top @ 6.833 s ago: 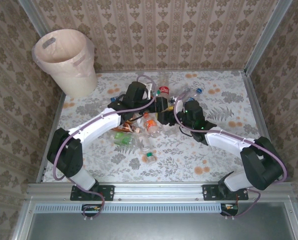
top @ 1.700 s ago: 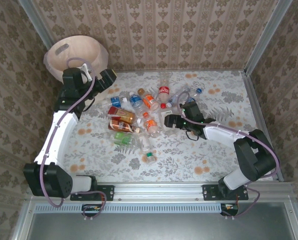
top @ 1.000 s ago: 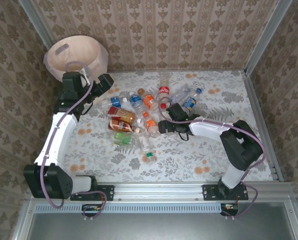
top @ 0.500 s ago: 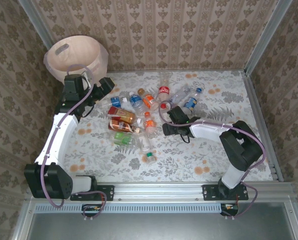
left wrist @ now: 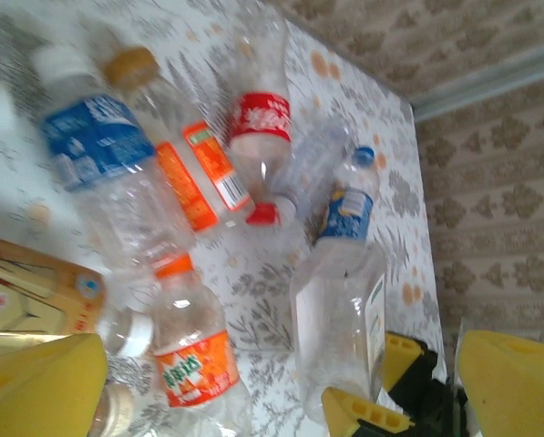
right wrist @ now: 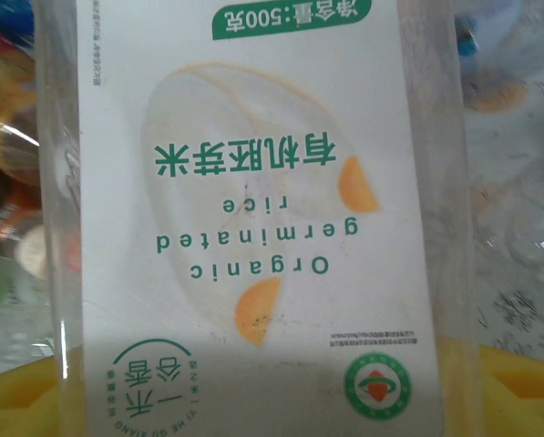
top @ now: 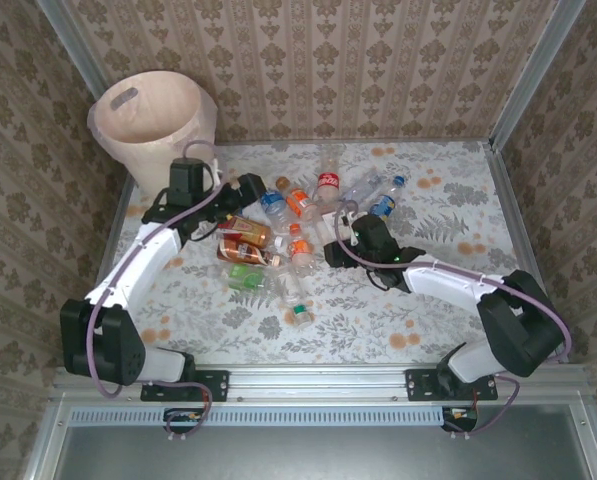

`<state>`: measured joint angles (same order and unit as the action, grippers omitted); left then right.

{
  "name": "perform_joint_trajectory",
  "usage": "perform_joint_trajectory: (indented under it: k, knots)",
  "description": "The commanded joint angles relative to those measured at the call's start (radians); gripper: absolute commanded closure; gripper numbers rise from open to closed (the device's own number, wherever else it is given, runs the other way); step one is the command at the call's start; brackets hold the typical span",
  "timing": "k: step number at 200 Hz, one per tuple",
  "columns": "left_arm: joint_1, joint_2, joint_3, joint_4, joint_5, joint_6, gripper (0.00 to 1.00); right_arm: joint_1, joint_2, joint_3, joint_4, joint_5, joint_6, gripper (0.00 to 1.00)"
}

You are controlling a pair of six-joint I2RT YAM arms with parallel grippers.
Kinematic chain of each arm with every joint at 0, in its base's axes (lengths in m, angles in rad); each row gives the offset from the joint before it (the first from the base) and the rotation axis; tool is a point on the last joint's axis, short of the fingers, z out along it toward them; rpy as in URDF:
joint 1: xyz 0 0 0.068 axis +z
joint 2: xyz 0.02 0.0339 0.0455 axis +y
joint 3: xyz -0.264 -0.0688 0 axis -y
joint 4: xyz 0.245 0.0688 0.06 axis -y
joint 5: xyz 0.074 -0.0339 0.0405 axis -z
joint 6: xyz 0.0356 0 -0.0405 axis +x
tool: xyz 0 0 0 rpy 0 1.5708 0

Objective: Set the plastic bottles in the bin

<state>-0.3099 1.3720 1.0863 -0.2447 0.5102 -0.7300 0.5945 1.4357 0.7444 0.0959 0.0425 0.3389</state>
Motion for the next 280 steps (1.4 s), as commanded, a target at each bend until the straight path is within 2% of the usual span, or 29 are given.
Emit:
perform_joint_trajectory:
  k: [1, 24, 53, 84, 127, 136, 163, 187, 228, 280]
  knots:
    - [-0.056, 0.014, -0.044, 0.108, 0.046, 0.014, 0.0, 0.009, -0.038, -0.027, 0.149, -0.103, 0.001, 0.29]
    - [-0.125, 0.041, -0.075, 0.221, 0.115, 0.015, 0.0, 0.008, -0.082, -0.046, 0.237, -0.161, 0.021, 0.28]
    - [-0.2, 0.06, -0.077, 0.245, 0.075, 0.037, 0.0, 0.01, -0.08, -0.054, 0.313, -0.199, 0.035, 0.29]
    - [-0.228, 0.084, -0.083, 0.305, 0.08, 0.018, 0.0, 0.015, -0.075, -0.051, 0.351, -0.253, 0.03, 0.28]
    - [-0.247, 0.124, -0.053, 0.279, 0.039, 0.017, 0.0, 0.025, -0.058, -0.037, 0.357, -0.291, 0.032, 0.28]
    - [-0.248, 0.129, -0.052, 0.287, 0.037, 0.011, 0.05, 0.025, -0.055, -0.036, 0.364, -0.294, 0.039, 0.28]
    - [-0.248, 0.135, -0.058, 0.314, 0.048, -0.001, 0.29, 0.025, -0.052, -0.033, 0.388, -0.317, 0.058, 0.28]
    - [-0.248, 0.135, -0.073, 0.346, 0.06, -0.015, 0.39, 0.025, -0.024, -0.028, 0.396, -0.341, 0.06, 0.26]
    - [-0.248, 0.121, -0.091, 0.368, 0.032, -0.025, 0.45, 0.026, -0.007, -0.02, 0.423, -0.394, 0.066, 0.18]
    - [-0.236, 0.11, -0.096, 0.367, 0.016, -0.026, 0.48, 0.025, -0.035, -0.014, 0.41, -0.415, 0.022, 0.02]
